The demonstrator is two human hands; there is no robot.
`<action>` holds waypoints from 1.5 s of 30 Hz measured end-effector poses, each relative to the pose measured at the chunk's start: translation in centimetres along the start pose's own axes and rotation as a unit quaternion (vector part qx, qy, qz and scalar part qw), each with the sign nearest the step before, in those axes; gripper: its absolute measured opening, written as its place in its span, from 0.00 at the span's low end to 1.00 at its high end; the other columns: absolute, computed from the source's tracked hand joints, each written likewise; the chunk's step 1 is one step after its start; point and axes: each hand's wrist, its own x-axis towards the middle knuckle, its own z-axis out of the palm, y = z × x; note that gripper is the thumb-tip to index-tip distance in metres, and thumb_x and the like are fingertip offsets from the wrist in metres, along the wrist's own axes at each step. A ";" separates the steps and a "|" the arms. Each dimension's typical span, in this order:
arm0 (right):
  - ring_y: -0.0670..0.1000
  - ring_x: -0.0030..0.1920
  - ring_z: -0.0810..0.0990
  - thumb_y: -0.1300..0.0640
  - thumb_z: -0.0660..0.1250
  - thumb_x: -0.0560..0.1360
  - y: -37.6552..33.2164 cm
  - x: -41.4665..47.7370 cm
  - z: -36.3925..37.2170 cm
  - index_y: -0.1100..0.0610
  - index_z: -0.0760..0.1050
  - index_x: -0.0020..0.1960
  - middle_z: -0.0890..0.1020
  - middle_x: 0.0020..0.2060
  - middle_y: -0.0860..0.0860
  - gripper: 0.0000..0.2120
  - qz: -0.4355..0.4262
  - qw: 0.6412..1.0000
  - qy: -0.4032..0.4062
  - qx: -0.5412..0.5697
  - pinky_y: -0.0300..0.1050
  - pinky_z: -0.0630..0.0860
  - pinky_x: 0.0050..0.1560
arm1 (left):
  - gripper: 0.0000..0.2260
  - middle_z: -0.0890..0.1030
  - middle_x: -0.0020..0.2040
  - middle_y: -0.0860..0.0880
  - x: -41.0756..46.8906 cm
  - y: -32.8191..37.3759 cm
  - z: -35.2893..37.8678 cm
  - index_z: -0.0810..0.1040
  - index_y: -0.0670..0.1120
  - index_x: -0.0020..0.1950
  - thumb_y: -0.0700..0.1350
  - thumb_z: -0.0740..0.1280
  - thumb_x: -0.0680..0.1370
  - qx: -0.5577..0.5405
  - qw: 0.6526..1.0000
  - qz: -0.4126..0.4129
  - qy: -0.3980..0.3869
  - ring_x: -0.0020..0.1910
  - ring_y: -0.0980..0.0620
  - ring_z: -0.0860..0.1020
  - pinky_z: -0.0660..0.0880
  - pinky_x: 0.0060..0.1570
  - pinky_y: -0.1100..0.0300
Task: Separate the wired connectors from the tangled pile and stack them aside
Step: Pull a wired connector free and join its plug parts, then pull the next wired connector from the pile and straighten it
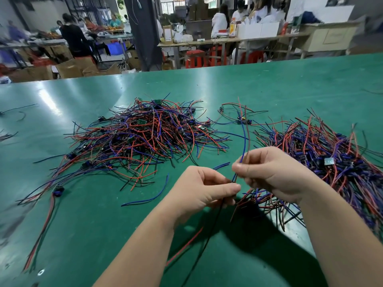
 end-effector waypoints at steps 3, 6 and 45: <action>0.42 0.24 0.73 0.61 0.71 0.66 -0.4 0.5 -0.5 0.62 0.77 0.38 0.77 0.25 0.49 0.05 -0.065 0.981 0.124 0.133 0.31 0.71 0.26 | 0.07 0.83 0.34 0.44 -0.2 0.4 -1.4 0.83 0.46 0.35 0.48 0.76 0.63 0.010 1.000 -0.012 -0.022 0.31 0.52 0.81 0.75 0.31 0.65; 0.43 0.27 0.75 0.65 0.68 0.73 -0.5 0.8 -0.8 0.61 0.76 0.40 0.78 0.26 0.48 0.04 -0.114 0.928 0.217 0.280 0.31 0.72 0.29 | 0.06 0.84 0.36 0.44 -0.3 0.7 -2.3 0.83 0.48 0.35 0.48 0.77 0.62 0.014 0.999 -0.011 -0.029 0.34 0.51 0.82 0.77 0.33 0.64; 0.56 0.63 0.70 0.54 0.68 0.73 -0.4 -0.4 -0.9 0.52 0.76 0.63 0.73 0.60 0.55 0.18 -0.122 0.844 0.340 -0.396 0.55 0.65 0.66 | 0.09 0.83 0.45 0.47 0.4 -3.4 -13.8 0.80 0.52 0.53 0.43 0.67 0.74 0.161 0.767 0.039 0.620 0.37 0.52 0.76 0.73 0.41 0.58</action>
